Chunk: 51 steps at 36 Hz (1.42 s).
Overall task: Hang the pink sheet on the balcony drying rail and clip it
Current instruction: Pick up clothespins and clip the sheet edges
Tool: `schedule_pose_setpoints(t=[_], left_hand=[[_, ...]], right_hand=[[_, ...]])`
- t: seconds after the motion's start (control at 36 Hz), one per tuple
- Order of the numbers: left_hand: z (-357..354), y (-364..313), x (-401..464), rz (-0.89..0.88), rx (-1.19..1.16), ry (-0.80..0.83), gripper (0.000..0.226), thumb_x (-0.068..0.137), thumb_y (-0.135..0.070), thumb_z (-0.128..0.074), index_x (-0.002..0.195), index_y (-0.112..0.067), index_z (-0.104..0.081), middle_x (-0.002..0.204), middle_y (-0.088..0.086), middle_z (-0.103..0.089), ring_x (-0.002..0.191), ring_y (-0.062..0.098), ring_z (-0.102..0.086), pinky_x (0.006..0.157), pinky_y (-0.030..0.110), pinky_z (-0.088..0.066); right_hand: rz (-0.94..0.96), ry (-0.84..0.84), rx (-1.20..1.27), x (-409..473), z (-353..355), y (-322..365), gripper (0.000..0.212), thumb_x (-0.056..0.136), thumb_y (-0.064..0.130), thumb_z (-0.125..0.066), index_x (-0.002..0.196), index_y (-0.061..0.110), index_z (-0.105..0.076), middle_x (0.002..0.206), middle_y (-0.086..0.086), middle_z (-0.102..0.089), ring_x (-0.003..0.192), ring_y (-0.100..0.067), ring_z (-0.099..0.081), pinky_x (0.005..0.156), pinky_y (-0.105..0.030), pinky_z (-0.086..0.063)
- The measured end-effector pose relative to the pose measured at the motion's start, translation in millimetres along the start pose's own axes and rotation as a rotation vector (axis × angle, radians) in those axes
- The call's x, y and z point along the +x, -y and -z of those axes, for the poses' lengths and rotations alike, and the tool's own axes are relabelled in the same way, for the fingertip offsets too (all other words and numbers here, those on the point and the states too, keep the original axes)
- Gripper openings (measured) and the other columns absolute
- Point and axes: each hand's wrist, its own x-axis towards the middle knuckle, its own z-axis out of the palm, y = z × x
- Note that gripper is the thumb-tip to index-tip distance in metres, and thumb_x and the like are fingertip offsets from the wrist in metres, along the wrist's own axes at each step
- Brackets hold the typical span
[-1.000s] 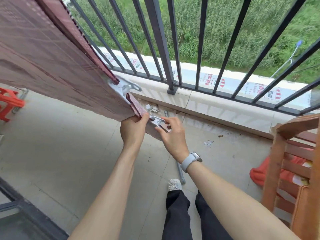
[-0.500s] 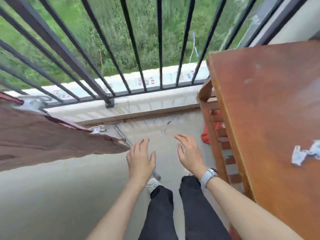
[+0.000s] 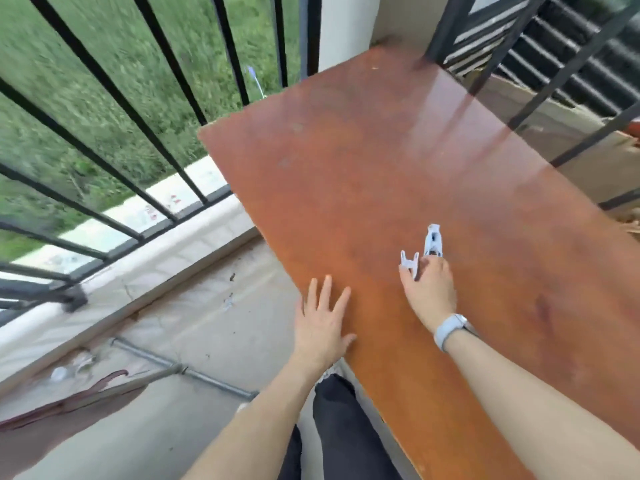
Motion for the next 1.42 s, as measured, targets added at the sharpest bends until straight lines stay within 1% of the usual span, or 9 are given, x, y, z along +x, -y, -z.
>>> schedule_pose_setpoints(t=[0.28,0.39,0.5,0.61,0.89,1.0,1.11,1.28,1.42], left_hand=[[-1.3,3.2,-2.2,0.066,-0.002,0.071,0.077,0.086,-0.054,-0.050,0.145,-0.033,-0.006,0.155,-0.003,0.013,0.142,0.022,0.016,0.115,0.050,-0.007],[7.8,15.4,-23.4,0.186,-0.018,-0.046,0.062,0.090,-0.042,-0.046,0.144,-0.026,-0.020,0.155,0.004,-0.012,0.143,0.023,-0.006,0.114,0.048,-0.009],[10.4,72.1,-73.8,0.374,-0.010,-0.301,0.058,0.066,-0.040,-0.074,0.118,-0.021,-0.055,0.124,0.008,-0.059,0.116,0.027,-0.054,0.092,0.050,-0.044],[16.6,144.0,-156.2,0.606,-0.110,-0.418,0.048,0.072,-0.031,-0.069,0.117,-0.018,-0.057,0.119,0.006,-0.059,0.114,0.030,-0.054,0.092,0.047,-0.043],[-32.3,280.9,-466.4,1.156,-0.291,-0.791,0.044,0.089,-0.030,-0.045,0.131,-0.018,-0.047,0.136,0.005,-0.049,0.126,0.023,-0.044,0.099,0.038,-0.037],[-72.7,316.4,-595.6,1.411,-0.384,-0.846,0.045,0.088,-0.031,-0.046,0.129,-0.013,-0.050,0.133,0.010,-0.052,0.121,0.029,-0.048,0.096,0.045,-0.038],[-101.5,330.2,-717.9,1.662,-0.471,-0.959,0.042,0.086,-0.017,-0.056,0.127,-0.009,-0.052,0.127,0.017,-0.054,0.115,0.036,-0.050,0.096,0.049,-0.037],[-113.6,368.3,-833.4,1.816,-0.450,-1.089,0.040,0.087,-0.020,-0.056,0.126,-0.011,-0.052,0.128,0.013,-0.054,0.117,0.034,-0.049,0.096,0.046,-0.037],[-105.3,439.8,-920.8,1.838,-0.366,-1.177,0.043,0.089,-0.022,-0.052,0.131,-0.013,-0.047,0.134,0.009,-0.050,0.122,0.029,-0.044,0.099,0.040,-0.032]], right_hand=[[0.100,0.134,0.221,-7.8,-17.5,9.8,0.031,0.091,0.018,-0.049,0.121,0.009,-0.046,0.117,-0.011,-0.049,0.112,-0.027,-0.045,0.085,-0.026,-0.034],[0.217,0.282,0.246,-39.7,-22.2,33.3,0.047,0.092,0.019,-0.048,0.137,0.012,-0.034,0.128,-0.007,-0.043,0.117,-0.021,-0.045,0.087,-0.022,-0.031],[0.422,0.439,0.186,-82.6,-42.8,71.1,0.041,0.089,0.015,-0.050,0.129,0.018,-0.045,0.108,-0.006,-0.051,0.101,-0.023,-0.051,0.076,-0.024,-0.032],[0.653,0.588,0.083,-146.0,-72.9,125.1,0.034,0.087,0.015,-0.052,0.121,0.016,-0.050,0.110,-0.007,-0.053,0.104,-0.027,-0.052,0.084,-0.032,-0.038],[1.132,0.868,-0.030,-414.3,-156.3,246.9,0.036,0.086,0.017,-0.056,0.121,0.011,-0.050,0.117,-0.011,-0.057,0.105,-0.029,-0.054,0.083,-0.028,-0.039],[1.301,0.938,-0.094,-534.7,-188.8,272.5,0.032,0.089,0.026,-0.053,0.117,0.010,-0.051,0.109,-0.016,-0.063,0.098,-0.039,-0.058,0.079,-0.040,-0.045],[1.505,1.005,-0.121,-669.1,-216.2,296.7,0.036,0.091,0.033,-0.050,0.119,0.010,-0.051,0.101,-0.014,-0.066,0.094,-0.034,-0.062,0.075,-0.032,-0.040],[1.740,1.194,-0.065,-824.1,-243.1,344.9,0.042,0.093,0.025,-0.049,0.131,0.011,-0.038,0.096,0.002,-0.056,0.080,-0.013,-0.053,0.072,-0.025,-0.036],[1.859,1.249,-0.047,-944.6,-280.5,402.8,0.044,0.093,0.030,-0.046,0.135,0.023,-0.034,0.103,0.001,-0.061,0.089,-0.023,-0.061,0.074,-0.036,-0.049]])
